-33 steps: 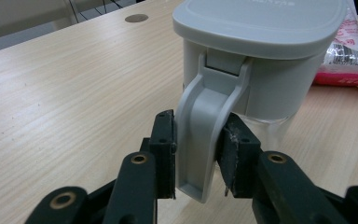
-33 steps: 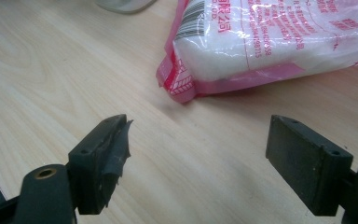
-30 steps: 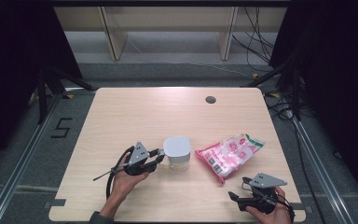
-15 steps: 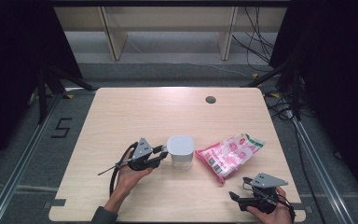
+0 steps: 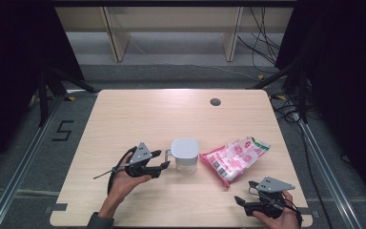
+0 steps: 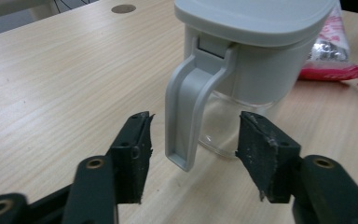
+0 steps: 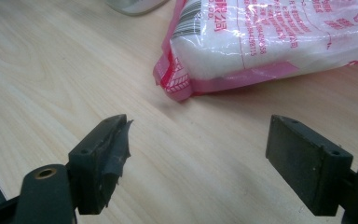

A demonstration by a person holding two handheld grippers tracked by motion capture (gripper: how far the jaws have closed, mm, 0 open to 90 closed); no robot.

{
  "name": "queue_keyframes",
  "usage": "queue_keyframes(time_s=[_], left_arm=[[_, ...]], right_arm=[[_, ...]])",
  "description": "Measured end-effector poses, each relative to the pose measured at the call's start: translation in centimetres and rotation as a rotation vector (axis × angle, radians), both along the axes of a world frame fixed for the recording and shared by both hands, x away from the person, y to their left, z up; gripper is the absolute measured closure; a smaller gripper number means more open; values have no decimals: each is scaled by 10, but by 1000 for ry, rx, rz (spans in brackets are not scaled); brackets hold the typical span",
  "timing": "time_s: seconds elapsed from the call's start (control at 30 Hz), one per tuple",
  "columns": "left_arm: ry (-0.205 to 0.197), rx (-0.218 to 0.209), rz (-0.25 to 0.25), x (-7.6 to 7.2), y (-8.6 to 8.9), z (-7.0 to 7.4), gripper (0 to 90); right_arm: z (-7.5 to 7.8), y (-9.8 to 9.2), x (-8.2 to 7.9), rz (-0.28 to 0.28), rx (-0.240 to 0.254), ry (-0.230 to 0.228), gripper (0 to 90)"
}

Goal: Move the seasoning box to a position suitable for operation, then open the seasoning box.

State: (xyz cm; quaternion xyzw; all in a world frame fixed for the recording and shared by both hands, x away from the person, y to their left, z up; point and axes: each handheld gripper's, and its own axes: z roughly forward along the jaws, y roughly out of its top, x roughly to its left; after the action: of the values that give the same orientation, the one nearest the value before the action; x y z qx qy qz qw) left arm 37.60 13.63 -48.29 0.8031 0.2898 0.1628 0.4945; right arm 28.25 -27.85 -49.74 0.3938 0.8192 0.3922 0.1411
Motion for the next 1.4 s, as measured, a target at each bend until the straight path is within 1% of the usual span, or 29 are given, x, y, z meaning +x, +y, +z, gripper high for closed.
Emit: queue_keyframes(time_s=[0.07, 0.1, 0.13, 0.17, 0.2, 0.27, 0.3, 0.4, 0.43, 0.47, 0.5, 0.53, 0.6, 0.67, 0.7, 0.73, 0.77, 0.8, 0.87, 0.93, 0.97, 1.0, 1.03, 1.07, 1.1, 1.17, 1.27, 1.37, 1.4], left_arm=[[-2, -2, 3, -3, 3, 5, 405], [4, -15, 6, -4, 4, 7, 413], [-3, -16, -2, -4, 5, 10, 419], [-16, -7, -9, -3, 7, 12, 422], [-2, -16, 11, -5, 8, 14, 430], [-21, -27, 8, -6, 10, 18, 467], [-17, -47, 13, -7, 11, 19, 499], [-44, -63, 14, -11, 15, 25, 620], [-63, -58, 13, -12, 15, 27, 681], [-83, -45, 11, -13, 16, 29, 721], [-87, -51, 25, -14, 14, 31, 764], [-98, -46, 22, -15, 13, 33, 797], [-102, -42, 14, -17, 9, 36, 842], [-105, -55, 1, -17, 4, 39, 864], [-104, -73, -6, -17, 1, 39, 871], [-117, -70, -17, -16, -1, 41, 875], [-116, -65, -14, -16, -3, 42, 881], [-120, -71, -18, -15, -5, 43, 882], [-122, -82, -22, -13, -6, 44, 887], [-130, -88, -37, -9, -6, 44, 889], [-119, -100, -25, -8, -6, 44, 889], [-103, -118, -13, -8, -7, 44, 890], [-109, -124, -20, -6, -9, 44, 890], [-107, -113, -16, -5, -10, 45, 890], [-103, -125, -22, -4, -12, 45, 890], [-110, -119, -24, -1, -16, 46, 890], [-111, -117, -21, 4, -20, 47, 890], [-109, -101, -22, 7, -22, 43, 887], [-102, -108, -14, 8, -22, 42, 886]], right_arm=[[-1, -1, 2, 26, 0, -10, 221], [0, -2, 2, 16, -9, -25, 221], [0, 0, -1, -11, 6, 15, 220], [0, -1, 1, 4, -7, -14, 220], [-1, -1, 2, 21, -13, -29, 220], [0, 0, 2, 22, -12, -16, 221], [0, 0, 3, 24, -18, -27, 221], [-1, 2, 2, 11, -6, 5, 222], [-1, 2, 2, 12, -5, 6, 223], [-1, 1, 4, 28, -15, -14, 227], [-1, 1, 3, 20, -8, -4, 227], [-1, 1, 2, 17, -13, -16, 227], [0, 0, 3, 45, -5, 2, 227], [0, 1, 1, 15, -6, -19, 229], [0, 0, 1, 18, -15, -24, 229], [0, -1, 2, 16, -17, -33, 229], [0, 1, 0, -1, 1, -10, 228], [0, 0, 2, 19, 6, -8, 228], [0, 0, 1, 9, -2, -30, 229], [0, -1, 2, 29, -14, -4, 229], [0, -1, 2, 29, -5, 3, 228], [0, -1, 2, 27, -6, -13, 229], [0, 0, 2, 29, 2, 2, 228], [0, 0, 2, 29, 7, 8, 229], [0, -1, 2, 25, 8, 8, 228], [0, -1, 2, 26, 10, 8, 229], [0, 0, 1, -3, -1, -29, 229], [0, 0, 1, 2, 16, -7, 229], [1, 0, 1, -1, 8, -22, 229]])
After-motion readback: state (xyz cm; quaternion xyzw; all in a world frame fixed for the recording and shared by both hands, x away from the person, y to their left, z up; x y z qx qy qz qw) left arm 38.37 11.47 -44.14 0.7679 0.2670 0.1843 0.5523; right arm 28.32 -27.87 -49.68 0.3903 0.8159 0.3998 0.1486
